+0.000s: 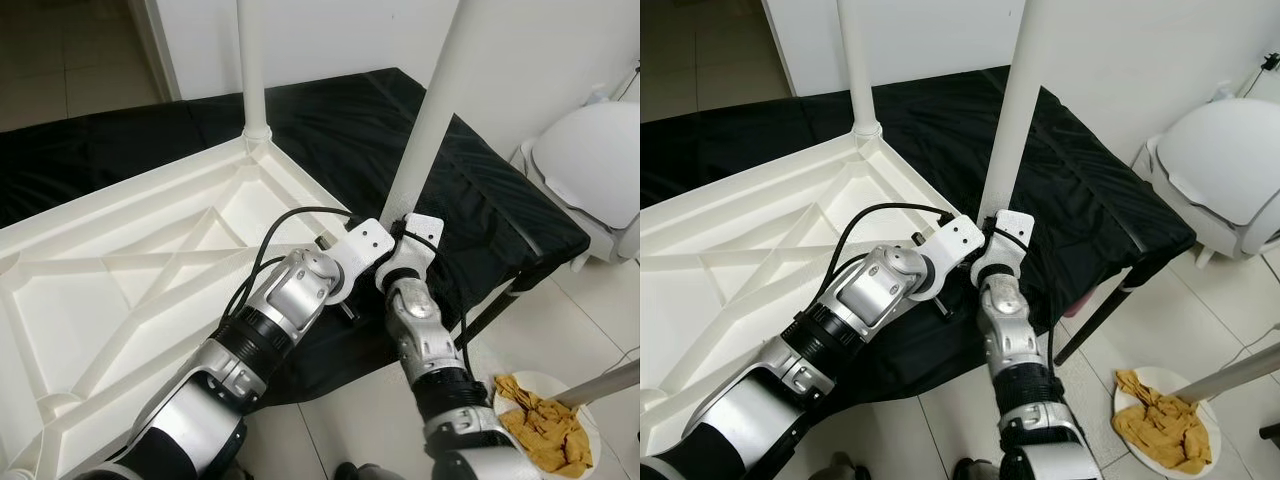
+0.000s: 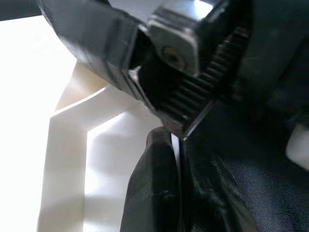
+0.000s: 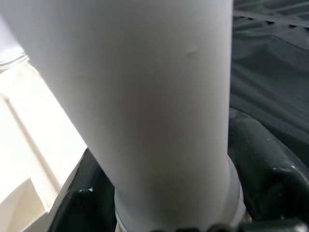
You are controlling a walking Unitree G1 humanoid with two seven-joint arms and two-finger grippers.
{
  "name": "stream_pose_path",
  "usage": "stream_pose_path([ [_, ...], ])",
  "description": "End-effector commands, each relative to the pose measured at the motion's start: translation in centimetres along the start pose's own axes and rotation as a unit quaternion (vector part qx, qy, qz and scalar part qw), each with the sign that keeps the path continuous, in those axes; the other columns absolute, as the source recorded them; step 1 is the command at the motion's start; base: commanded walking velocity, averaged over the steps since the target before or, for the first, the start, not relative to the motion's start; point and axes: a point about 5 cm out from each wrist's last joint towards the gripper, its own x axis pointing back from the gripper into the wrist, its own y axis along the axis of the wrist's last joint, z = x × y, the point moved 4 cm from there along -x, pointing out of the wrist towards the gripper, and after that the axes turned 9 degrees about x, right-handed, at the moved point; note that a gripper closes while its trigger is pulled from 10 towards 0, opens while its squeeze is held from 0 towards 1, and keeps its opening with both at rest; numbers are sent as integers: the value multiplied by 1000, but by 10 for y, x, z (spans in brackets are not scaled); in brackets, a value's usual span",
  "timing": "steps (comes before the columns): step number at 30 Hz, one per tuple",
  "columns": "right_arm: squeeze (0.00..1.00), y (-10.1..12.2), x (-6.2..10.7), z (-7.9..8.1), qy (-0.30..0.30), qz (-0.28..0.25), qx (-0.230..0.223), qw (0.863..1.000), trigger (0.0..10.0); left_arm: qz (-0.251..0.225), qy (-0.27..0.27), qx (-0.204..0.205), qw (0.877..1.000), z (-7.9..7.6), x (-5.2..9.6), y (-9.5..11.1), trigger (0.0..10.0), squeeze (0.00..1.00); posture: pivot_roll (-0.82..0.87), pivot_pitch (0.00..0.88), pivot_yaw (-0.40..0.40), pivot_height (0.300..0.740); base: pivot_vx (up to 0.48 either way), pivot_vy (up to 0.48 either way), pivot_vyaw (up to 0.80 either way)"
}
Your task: Building children table
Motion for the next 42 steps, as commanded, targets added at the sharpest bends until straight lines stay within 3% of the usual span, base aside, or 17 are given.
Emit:
stream_pose_path([
  [1, 0, -24, 2, -30, -51, 49, -1, 997, 3059, -9, -6, -20, 1000, -7, 1, 7, 10000, 0, -70, 38, -26, 740, 0, 0, 0],
  [4, 0, -24, 2, -30, -50, 50, -3, 998, 3059, -9, -6, -20, 1000, -8, 1, 6, 10000, 0, -71, 38, -26, 740, 0, 0, 0],
  [5, 0, -23, 2, -31, -49, 46, -4, 998, 10000, -10, -5, -19, 1000, -7, 1, 7, 10000, 0, -70, 39, -28, 740, 0, 0, 0],
  [8, 63, -19, 1, -36, -51, 36, 2, 998, 10000, -10, -4, -19, 1000, -7, 1, 6, 10000, 0, -71, 40, -27, 740, 0, 0, 0],
  [9, 1000, -17, 0, -37, -43, 29, -1, 999, 10000, -10, -4, -19, 1000, -7, 1, 6, 10000, 0, -71, 41, -28, 740, 0, 0, 0],
  [15, 1000, -7, -4, -40, 6, 3, -4, 1000, 10000, -10, -4, -18, 1000, -7, 1, 7, 10000, 0, -73, 47, -28, 740, 0, 0, 0],
  [16, 714, -4, -6, -39, 41, -5, 3, 999, 10000, -10, -4, -18, 1000, -7, 1, 7, 10000, 0, -74, 49, -28, 740, 0, 0, 0],
  [17, 714, -4, -6, -39, 41, -5, 3, 999, 10000, -10, -4, -18, 1000, -7, 1, 7, 10000, 0, -74, 49, -28, 740, 0, 0, 0],
  [18, 0, -2, -7, -39, 65, -9, 8, 998, 10000, -10, -4, -17, 1000, -7, 1, 7, 10000, 0, -74, 49, -28, 740, 0, 0, 0],
  [23, 0, 8, -9, -34, 181, -34, 26, 982, 10000, -10, -3, -18, 1000, -5, 2, 7, 10000, 0, -76, 57, -12, 740, 0, 0, 0],
  [26, 0, 10, -9, -32, 211, -39, 35, 976, 10000, -9, -3, -18, 1000, -4, 2, 8, 10000, 0, -76, 58, -11, 740, 0, 0, 0],
  [28, 0, 9, -7, -27, 281, -39, 60, 957, 10000, -9, -2, -18, 1000, -3, 2, 8, 10000, 0, -76, 63, -2, 740, 0, 0, 0],
  [29, 0, 6, -5, -24, 333, -32, 78, 939, 10000, -9, -1, -19, 1000, -1, 3, 8, 10000, 0, -74, 64, 0, 740, 0, 0, 0],
  [31, 0, 3, -3, -22, 365, -25, 89, 926, 10000, -9, -1, -19, 1000, -1, 3, 8, 10000, 0, -72, 65, 4, 740, 0, 0, 0],
  [37, 0, -4, 0, -20, 406, -9, 95, 909, 10000, -9, -1, -20, 1000, -1, 4, 9, 10000, 0, -68, 68, 6, 740, 0, 0, 0],
  [39, 0, -14, 3, -19, 433, 12, 106, 895, 10000, -9, 0, -20, 1000, 0, 4, 9, 10000, 0, -62, 70, 7, 740, 0, 0, 0],
  [42, 0, -18, 3, -21, 438, 22, 104, 893, 10000, -8, 0, -20, 1000, 0, 5, 9, 10000, 0, -58, 71, 8, 740, 0, 0, 0],
])
